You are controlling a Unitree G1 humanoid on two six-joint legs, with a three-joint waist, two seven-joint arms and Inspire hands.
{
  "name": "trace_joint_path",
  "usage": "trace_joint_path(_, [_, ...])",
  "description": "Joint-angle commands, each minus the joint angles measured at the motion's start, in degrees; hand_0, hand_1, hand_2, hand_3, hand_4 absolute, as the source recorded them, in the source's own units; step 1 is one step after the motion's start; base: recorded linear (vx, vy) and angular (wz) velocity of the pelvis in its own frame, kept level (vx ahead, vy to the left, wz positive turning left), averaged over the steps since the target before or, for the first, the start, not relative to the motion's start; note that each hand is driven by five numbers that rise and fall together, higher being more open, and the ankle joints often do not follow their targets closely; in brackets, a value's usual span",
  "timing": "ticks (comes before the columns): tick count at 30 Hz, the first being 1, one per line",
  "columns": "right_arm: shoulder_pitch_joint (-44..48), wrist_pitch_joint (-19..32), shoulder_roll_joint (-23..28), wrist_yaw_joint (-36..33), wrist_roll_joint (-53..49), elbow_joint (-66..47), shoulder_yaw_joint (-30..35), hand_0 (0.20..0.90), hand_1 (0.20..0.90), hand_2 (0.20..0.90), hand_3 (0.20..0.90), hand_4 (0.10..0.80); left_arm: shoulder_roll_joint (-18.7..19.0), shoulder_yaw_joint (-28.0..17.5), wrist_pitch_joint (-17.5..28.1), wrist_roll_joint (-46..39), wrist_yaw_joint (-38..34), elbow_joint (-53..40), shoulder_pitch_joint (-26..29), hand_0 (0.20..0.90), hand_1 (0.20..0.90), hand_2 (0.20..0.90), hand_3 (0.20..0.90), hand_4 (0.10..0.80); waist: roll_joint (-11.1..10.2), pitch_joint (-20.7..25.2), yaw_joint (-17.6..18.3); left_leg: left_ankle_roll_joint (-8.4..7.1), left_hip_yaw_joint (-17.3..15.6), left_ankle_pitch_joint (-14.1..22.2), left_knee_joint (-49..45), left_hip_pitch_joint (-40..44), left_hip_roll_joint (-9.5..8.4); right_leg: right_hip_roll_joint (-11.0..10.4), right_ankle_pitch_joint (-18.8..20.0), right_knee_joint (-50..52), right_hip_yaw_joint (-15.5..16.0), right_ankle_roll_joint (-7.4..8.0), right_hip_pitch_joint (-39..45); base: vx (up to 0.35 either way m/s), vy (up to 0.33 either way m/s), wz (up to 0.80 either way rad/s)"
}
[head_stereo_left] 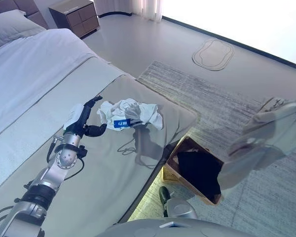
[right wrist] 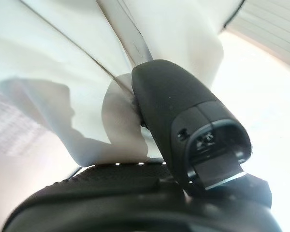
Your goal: Pick up the clothes from the bed and place them into the basket
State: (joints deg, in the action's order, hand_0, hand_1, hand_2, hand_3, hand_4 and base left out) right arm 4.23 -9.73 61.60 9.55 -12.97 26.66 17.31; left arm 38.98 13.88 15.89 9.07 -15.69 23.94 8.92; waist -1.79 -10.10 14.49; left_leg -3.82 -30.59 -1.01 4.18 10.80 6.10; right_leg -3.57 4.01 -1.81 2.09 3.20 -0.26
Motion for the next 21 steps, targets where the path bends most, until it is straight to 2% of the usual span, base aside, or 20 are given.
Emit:
trace_joint_path(1, [3.9,4.1,4.2,-4.6,1.9,-2.9,3.0,0.3,0.3,0.3,0.2,0.1,4.2,-2.3,2.0,-0.4,-1.4,-5.2,4.3,0.9,0.9,0.9,0.9,0.8,-1.5,4.2,-1.0,2.38,4.0,9.8,-10.9,-1.2,2.17,-3.2,-2.3,7.8,2.9,3.9,-3.6,-0.016,-0.036,0.02])
trace_joint_path(3, [3.7,4.1,2.0,-5.0,2.4,-1.6,1.8,0.3,0.3,0.3,0.2,0.1,4.6,-2.1,1.7,-0.4,-0.9,-5.9,4.7,0.9,0.9,0.9,0.9,0.8,-1.2,3.7,-1.2,2.52,3.8,10.1,-11.6,-1.4,2.3,-3.4,-2.3,8.1,3.1,3.95,-3.8,-0.023,-0.062,0.02])
trace_joint_path(10, [7.3,3.3,0.3,-6.1,2.3,1.4,-2.2,0.3,0.3,0.3,0.2,0.1,5.4,-1.1,1.2,-0.9,0.7,-6.9,5.9,0.9,0.9,0.9,0.9,0.8,-0.2,2.3,-1.8,2.51,3.7,10.7,-13.1,-2.2,2.57,-4.1,-2.4,9.0,3.8,4.01,-4.8,-0.024,-0.057,0.01])
trace_joint_path(16, [9.7,4.1,-1.0,-5.9,2.7,3.9,-4.7,0.3,0.3,0.3,0.2,0.1,6.7,-1.1,1.8,-2.3,1.2,-8.1,6.5,0.9,0.9,0.9,0.9,0.8,1.5,0.0,-1.6,2.27,3.8,10.7,-13.9,-4.1,2.54,-4.8,-2.4,9.5,3.5,4.24,-6.7,-0.078,-0.022,0.02])
trace_joint_path(21, [11.3,3.9,-1.6,-4.3,2.5,4.8,-6.6,0.3,0.3,0.3,0.2,0.1,5.9,-0.7,2.3,-2.8,0.5,-8.4,7.2,0.9,0.9,0.9,0.9,0.8,3.3,-2.1,-1.2,2.03,4.0,10.6,-14.4,-5.1,2.41,-5.4,-2.6,10.0,3.6,4.21,-7.7,-0.077,0.008,0.01])
